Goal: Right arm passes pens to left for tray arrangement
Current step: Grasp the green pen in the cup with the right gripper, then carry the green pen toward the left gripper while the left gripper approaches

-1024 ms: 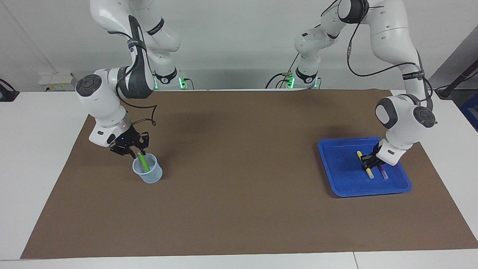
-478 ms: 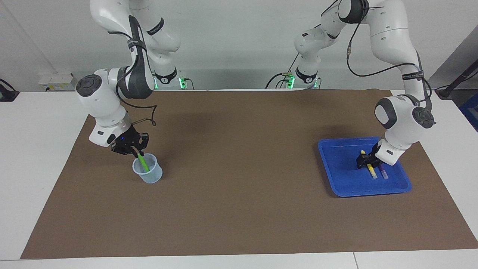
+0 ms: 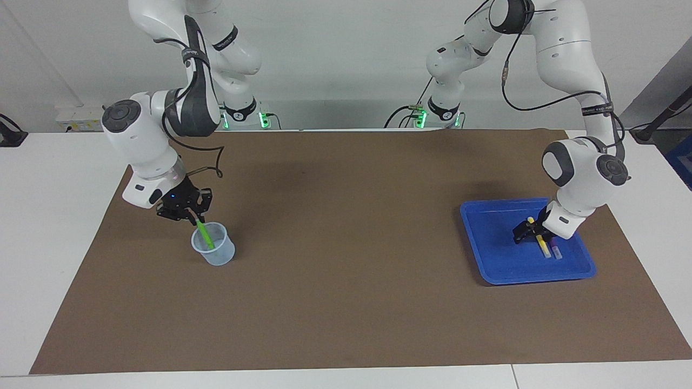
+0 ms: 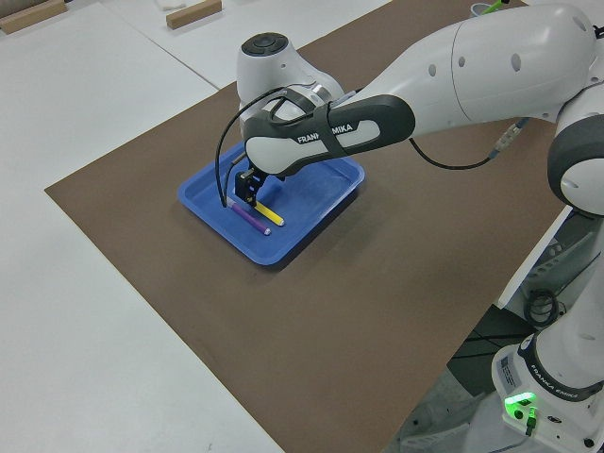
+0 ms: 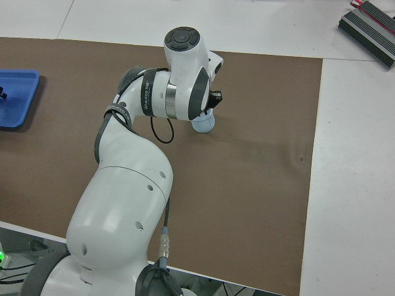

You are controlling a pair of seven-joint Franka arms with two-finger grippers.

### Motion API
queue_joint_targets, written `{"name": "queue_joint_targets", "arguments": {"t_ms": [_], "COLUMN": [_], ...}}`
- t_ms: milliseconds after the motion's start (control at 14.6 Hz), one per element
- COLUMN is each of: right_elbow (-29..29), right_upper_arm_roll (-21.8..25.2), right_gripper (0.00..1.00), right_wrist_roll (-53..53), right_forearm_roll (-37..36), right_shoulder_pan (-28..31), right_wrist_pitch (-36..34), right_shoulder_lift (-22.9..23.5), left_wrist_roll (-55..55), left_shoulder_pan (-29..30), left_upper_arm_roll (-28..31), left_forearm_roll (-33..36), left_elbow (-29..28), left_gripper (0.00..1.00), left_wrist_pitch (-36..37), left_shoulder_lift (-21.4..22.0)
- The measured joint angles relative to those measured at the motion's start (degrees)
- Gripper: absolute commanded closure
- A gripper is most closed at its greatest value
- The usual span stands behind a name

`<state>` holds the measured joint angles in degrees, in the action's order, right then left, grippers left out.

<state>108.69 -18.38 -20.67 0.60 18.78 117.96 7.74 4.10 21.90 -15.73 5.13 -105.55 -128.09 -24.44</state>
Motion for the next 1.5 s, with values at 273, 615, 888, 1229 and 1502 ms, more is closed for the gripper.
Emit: {"name": "queue_joint_targets", "arguments": {"t_ms": [273,615,888,1229,1502], "right_elbow": [-5.3,-12.9,-14.7,-12.8,-10.6], "right_upper_arm_roll": [0.0,-0.7,-1.4,-2.1,-2.2], "right_gripper": [0.97,0.97,0.97,0.98,0.98], "right_wrist_roll": [0.4,4.1,12.0,36.8,47.8], "right_forearm_roll": [0.0,4.0,10.9,12.2,22.1], "right_shoulder_pan": [0.0,0.0,-1.3,-14.2,-18.4], "right_wrist_pitch": [-7.1,-15.6,-16.1,-5.2,4.7], "right_shoulder_lift": [-1.3,-2.2,-2.1,-1.2,0.0], "left_wrist_roll": [0.0,0.0,0.0,-0.6,-13.9], "left_shoulder_pan": [0.0,-0.7,-2.2,-3.8,-5.9], "left_upper_arm_roll": [-0.7,-1.3,-1.5,-1.5,-1.5], "left_forearm_roll": [0.0,0.0,0.0,-0.1,-2.4], "left_elbow": [2.0,2.5,2.7,3.6,5.3], "left_gripper": [0.0,0.0,0.0,0.01,0.0], "left_wrist_pitch": [3.6,4.4,4.3,6.3,10.6], "left_shoulder_lift": [0.9,4.0,7.3,10.1,10.1]}}
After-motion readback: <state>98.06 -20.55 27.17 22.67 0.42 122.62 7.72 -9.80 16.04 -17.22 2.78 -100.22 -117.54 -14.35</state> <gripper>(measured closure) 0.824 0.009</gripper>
